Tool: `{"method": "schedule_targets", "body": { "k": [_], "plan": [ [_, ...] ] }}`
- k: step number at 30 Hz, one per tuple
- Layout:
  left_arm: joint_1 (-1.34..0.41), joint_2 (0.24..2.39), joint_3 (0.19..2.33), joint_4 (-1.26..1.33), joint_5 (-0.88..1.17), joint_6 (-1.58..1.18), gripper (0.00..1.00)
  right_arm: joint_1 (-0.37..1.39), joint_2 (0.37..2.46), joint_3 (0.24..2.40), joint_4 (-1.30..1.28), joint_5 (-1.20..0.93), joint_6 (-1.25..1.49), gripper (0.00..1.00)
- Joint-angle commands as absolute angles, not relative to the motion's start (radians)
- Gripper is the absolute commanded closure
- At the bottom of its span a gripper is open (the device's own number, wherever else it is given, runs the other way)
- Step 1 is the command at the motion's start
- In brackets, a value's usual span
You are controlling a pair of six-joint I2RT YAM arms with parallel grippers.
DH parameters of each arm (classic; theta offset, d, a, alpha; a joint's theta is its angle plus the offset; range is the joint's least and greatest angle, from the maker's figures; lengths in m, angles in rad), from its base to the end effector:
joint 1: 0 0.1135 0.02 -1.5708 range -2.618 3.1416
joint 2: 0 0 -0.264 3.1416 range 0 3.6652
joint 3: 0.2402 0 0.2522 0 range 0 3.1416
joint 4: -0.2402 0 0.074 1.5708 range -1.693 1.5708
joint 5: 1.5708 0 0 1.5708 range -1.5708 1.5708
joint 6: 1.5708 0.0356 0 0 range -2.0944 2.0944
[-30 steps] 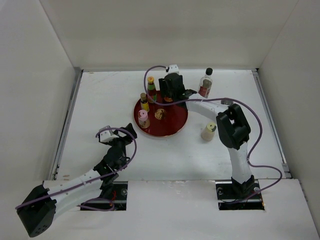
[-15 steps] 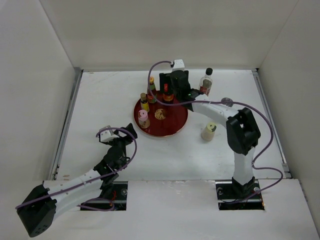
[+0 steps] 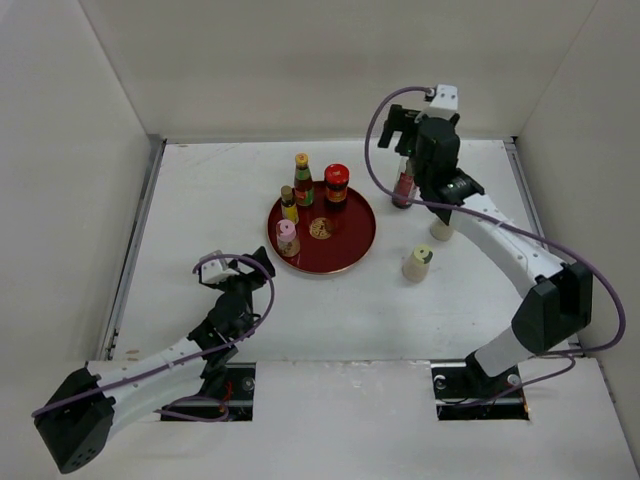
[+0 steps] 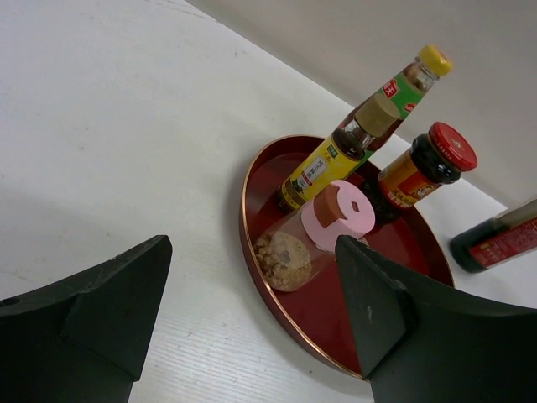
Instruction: Organize the condiment bottles
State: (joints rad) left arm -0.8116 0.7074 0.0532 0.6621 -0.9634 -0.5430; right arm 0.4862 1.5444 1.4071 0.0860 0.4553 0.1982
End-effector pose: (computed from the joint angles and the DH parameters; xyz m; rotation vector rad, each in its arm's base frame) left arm 0.1207 -0.0847 0.1844 -0.5409 1.4790 -0.3125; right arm 0.3342 0.1589 0.3979 0.1175 1.6149 0.1590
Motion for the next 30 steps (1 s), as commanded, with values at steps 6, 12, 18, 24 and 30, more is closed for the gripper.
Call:
{"method": "schedule_targets", "body": {
  "k": [6, 12, 18, 24, 30],
  "plan": [
    [-0.801, 0.744, 0.044, 0.730, -0.948, -0.561, 0.22, 0.366, 1.667, 1.477, 0.005, 0.506, 0.101, 0.00],
    [-0.801, 0.741, 0.041, 0.730, -0.943, -0.561, 0.22, 0.340, 1.736, 1.516, 0.034, 0.489, 0.098, 0.08],
    [-0.800, 0.738, 0.040, 0.730, -0.942, -0.561, 0.22, 0.335, 1.785, 1.528, 0.034, 0.483, 0.107, 0.30],
    [-0.800, 0.742, 0.040, 0.730, -0.936, -0.563, 0.22, 0.340, 1.770, 1.511, 0.089, 0.500, 0.103, 0.53],
    [-0.800, 0.726, 0.037, 0.730, -0.930, -0.564, 0.22, 0.350, 1.619, 1.399, 0.172, 0.526, 0.081, 0.61]
  ]
}}
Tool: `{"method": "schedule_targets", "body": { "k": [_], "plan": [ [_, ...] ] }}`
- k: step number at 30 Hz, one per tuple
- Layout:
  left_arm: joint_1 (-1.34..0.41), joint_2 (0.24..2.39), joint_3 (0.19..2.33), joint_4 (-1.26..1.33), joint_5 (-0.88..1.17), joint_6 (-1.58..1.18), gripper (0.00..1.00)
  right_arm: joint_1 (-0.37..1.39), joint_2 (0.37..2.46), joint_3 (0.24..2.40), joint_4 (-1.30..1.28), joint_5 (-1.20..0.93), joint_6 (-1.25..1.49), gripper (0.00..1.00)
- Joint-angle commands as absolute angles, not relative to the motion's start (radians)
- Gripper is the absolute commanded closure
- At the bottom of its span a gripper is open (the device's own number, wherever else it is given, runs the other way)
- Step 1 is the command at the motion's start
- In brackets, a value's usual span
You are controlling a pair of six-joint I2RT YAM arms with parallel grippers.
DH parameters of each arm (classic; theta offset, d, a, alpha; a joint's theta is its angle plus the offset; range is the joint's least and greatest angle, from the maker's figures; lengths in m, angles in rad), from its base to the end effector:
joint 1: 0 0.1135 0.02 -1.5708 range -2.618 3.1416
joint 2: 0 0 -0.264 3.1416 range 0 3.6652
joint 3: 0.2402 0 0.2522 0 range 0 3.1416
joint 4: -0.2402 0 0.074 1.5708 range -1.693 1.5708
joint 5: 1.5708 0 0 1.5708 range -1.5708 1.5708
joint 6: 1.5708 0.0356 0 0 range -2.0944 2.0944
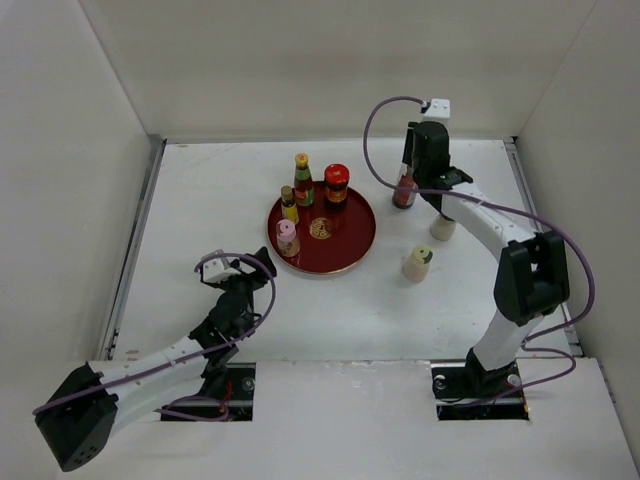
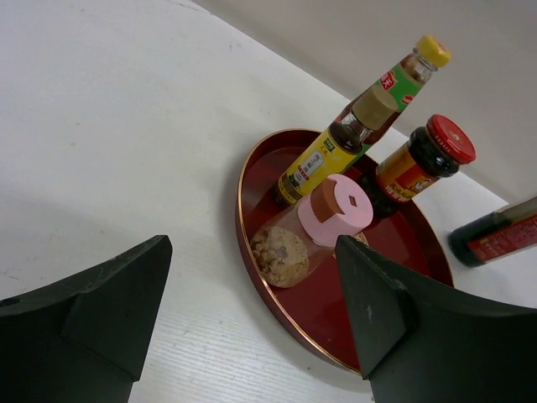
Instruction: Organize the condiment bottles
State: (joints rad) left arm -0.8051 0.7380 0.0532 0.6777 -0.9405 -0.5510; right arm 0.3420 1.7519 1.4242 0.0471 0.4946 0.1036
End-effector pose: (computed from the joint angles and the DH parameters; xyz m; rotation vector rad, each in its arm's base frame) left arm 0.1229 -0.0863 0.1820 -0.5287 1.4932 -0.3210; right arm 0.4013 0.1249 0.3220 0.1246 1.8151 -0.1429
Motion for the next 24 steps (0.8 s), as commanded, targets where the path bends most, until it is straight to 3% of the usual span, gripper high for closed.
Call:
{"method": "schedule_targets", "body": {
  "k": [1, 7, 14, 24],
  "plan": [
    [-0.798, 0.735, 0.037, 0.730, -0.930, -0.566, 0.22, 0.354, 1.588, 1.376, 0.178, 0.522, 0.089, 0.62],
    [-0.798, 0.753, 0.041, 0.741, -0.919, -0.571, 0.22, 0.439, 1.433, 1.249, 0.187, 0.512, 0.103, 0.62],
    [-0.794, 0.785, 0.044, 0.758, -0.911, -0.571, 0.22, 0.579, 1.411, 1.259, 0.198, 0.508, 0.104, 0.61],
    [-0.791, 0.758, 0.037, 0.758, -0.910, -0.571, 0.22, 0.742, 1.614, 1.437, 0.242, 0.468, 0.137, 0.61]
  ]
}}
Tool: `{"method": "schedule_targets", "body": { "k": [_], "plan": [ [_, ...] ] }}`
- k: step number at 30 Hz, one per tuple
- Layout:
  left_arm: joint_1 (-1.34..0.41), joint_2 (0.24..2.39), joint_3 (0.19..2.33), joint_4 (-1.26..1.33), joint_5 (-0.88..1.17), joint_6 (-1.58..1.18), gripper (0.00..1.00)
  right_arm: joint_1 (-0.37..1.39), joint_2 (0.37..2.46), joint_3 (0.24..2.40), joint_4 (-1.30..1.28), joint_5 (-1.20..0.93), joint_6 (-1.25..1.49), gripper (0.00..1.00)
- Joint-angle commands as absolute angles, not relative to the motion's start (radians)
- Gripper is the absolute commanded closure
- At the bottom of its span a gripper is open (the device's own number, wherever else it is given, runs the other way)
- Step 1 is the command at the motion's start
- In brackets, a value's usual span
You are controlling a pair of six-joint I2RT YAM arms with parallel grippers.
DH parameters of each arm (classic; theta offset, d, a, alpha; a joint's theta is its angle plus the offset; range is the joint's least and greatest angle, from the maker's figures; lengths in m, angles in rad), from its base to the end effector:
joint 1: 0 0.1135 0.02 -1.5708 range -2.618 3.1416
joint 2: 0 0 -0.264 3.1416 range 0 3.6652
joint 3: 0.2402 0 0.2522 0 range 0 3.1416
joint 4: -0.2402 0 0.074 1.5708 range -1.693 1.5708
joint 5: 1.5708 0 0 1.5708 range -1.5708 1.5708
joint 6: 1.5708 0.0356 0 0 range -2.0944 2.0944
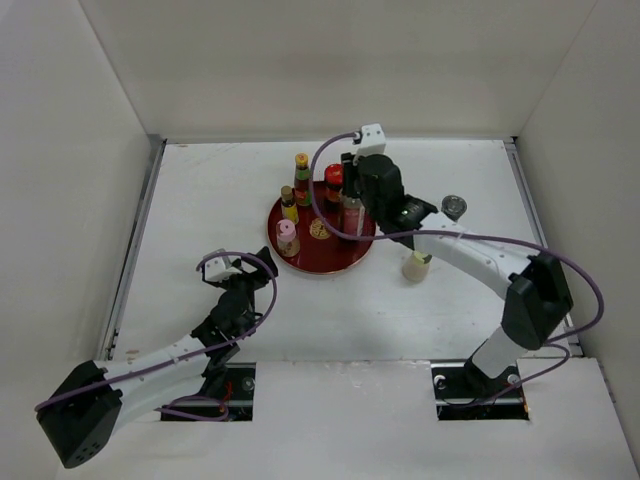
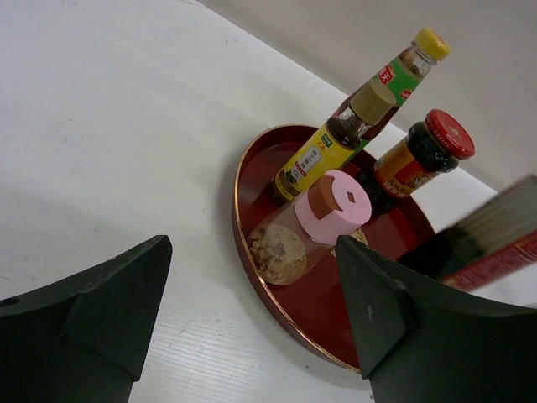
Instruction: Organize the condiment bottles
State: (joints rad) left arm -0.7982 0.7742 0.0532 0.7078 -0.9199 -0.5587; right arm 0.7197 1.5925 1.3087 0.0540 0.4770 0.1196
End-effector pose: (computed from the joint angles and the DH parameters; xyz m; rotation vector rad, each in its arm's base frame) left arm 0.1253 -0.0879 0.1802 -0.5222 1.5003 -0.3335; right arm 0.2969 0.2385 0.3424 -0.1944 1.7673 0.1765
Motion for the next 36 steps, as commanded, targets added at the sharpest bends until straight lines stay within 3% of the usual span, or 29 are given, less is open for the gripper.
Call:
{"method": "schedule_targets", "body": {
  "k": [1, 14, 16, 19, 21, 31, 34, 36],
  "plan": [
    [-0.792, 0.750, 0.037, 0.758, -0.910, -0.571, 0.22, 0.752, 1.637, 1.462, 0.242, 0.466, 0.129, 0.61],
    [-0.791, 0.729, 0.029, 0.750, -0.910, -0.571, 0.22, 0.780, 1.862, 1.644, 0.224, 0.437, 0.114, 0.59],
    [-0.791, 0.735, 0.029, 0.756, -0.910, -0.571, 0.22, 0.788, 1.873, 1.638, 0.224, 0.437, 0.112, 0.55],
    [-0.791, 0.744, 0.031, 0.758, -0.910, -0.571, 0.22, 0.798, 1.878, 1.628, 0.224, 0.439, 0.115, 0.41],
    [-0.792, 0.741, 0.031, 0.758, -0.908, -0.571, 0.22, 0.808, 1.858, 1.611, 0.233, 0.446, 0.114, 0.32],
    [-0.789, 0.747, 0.031, 0.758, -0.908, -0.572, 0.22, 0.820, 1.666, 1.462, 0.250, 0.486, 0.120, 0.11],
    [-0.791, 0.735, 0.029, 0.758, -0.905, -0.572, 0.22, 0.820, 1.510, 1.285, 0.285, 0.521, 0.136, 0.09],
    [-0.791, 0.741, 0.029, 0.759, -0.904, -0.574, 0.21, 0.817, 1.395, 1.147, 0.288, 0.546, 0.176, 0.14]
  ]
}}
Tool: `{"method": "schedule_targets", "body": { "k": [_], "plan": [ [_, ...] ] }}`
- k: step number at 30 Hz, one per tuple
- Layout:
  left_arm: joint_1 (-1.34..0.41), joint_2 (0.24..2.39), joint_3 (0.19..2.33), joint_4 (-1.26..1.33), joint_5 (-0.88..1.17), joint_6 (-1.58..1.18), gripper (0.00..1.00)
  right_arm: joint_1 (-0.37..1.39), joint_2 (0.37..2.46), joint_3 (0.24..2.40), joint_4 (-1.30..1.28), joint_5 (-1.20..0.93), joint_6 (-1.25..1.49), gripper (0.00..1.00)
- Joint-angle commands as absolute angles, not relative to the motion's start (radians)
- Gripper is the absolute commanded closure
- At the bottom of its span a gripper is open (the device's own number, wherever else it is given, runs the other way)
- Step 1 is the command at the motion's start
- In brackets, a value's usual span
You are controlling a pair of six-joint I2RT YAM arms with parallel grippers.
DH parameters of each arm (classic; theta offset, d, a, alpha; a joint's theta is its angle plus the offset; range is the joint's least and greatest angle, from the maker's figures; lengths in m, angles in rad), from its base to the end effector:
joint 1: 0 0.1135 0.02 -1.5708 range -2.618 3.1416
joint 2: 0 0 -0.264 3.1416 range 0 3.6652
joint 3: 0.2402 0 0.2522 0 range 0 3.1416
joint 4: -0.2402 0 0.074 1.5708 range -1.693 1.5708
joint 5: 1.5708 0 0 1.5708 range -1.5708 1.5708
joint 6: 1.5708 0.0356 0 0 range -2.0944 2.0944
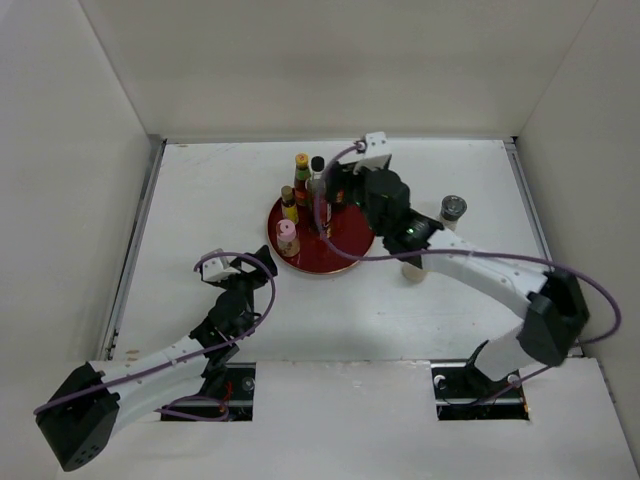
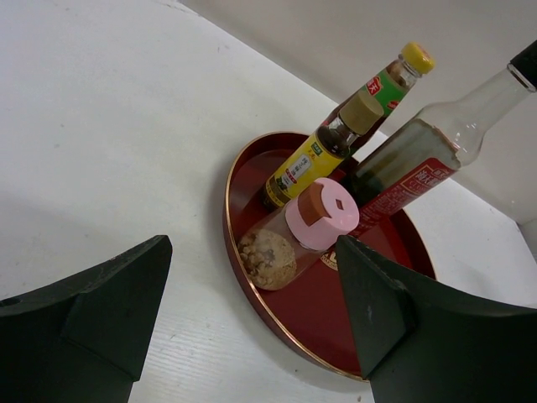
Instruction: Organize the condiment bottles
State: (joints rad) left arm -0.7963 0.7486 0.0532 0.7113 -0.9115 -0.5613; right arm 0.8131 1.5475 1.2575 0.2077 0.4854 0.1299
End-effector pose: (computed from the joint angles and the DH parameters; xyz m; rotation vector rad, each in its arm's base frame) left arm 0.1242 -0.0867 0.1838 -0.5311 1.4799 -0.3609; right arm 0.2669 0.2580 0.3562 -0.1937 1.6418 0.3187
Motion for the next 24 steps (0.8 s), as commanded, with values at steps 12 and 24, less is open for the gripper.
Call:
{"method": "schedule_targets", "body": {
  "k": [12, 24],
  "plan": [
    [-0.798, 0.752, 0.034, 0.762, -0.891, -0.580, 0.21, 0.725, 0.905, 0.569, -0.165, 0.788, 0.521, 0.25],
    [-0.786, 0.761, 0.031, 0.769, -0.882, -0.581, 0.21, 0.611, 1.101, 0.581, -0.014, 0.632, 0.476, 0.23]
  ]
}}
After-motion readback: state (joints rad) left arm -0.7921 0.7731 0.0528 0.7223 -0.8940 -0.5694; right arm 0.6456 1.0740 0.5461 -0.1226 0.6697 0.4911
